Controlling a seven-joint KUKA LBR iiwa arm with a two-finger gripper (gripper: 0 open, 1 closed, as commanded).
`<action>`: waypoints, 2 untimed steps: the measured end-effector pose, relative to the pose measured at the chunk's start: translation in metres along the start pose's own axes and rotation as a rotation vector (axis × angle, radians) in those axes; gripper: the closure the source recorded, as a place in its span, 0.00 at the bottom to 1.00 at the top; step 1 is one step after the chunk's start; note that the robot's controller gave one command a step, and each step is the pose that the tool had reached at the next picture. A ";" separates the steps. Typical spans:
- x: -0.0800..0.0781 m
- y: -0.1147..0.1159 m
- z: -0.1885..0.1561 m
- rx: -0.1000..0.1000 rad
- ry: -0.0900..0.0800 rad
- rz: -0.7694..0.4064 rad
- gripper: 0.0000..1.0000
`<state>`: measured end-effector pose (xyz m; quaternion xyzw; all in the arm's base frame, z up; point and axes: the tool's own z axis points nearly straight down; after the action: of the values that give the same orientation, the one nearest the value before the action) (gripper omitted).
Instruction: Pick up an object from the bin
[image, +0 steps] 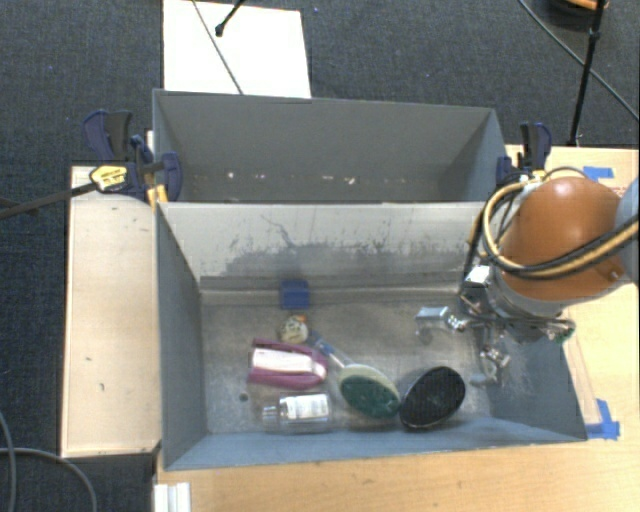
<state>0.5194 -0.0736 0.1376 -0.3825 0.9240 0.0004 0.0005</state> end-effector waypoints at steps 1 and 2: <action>0.013 0.045 0.062 0.006 -0.007 0.030 0.00; 0.014 0.045 0.061 0.005 -0.005 0.028 1.00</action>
Offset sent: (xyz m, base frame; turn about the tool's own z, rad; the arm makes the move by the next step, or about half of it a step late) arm -0.0431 0.0215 -0.0619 0.0334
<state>0.4782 -0.0518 0.0765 -0.3695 0.9292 -0.0009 0.0036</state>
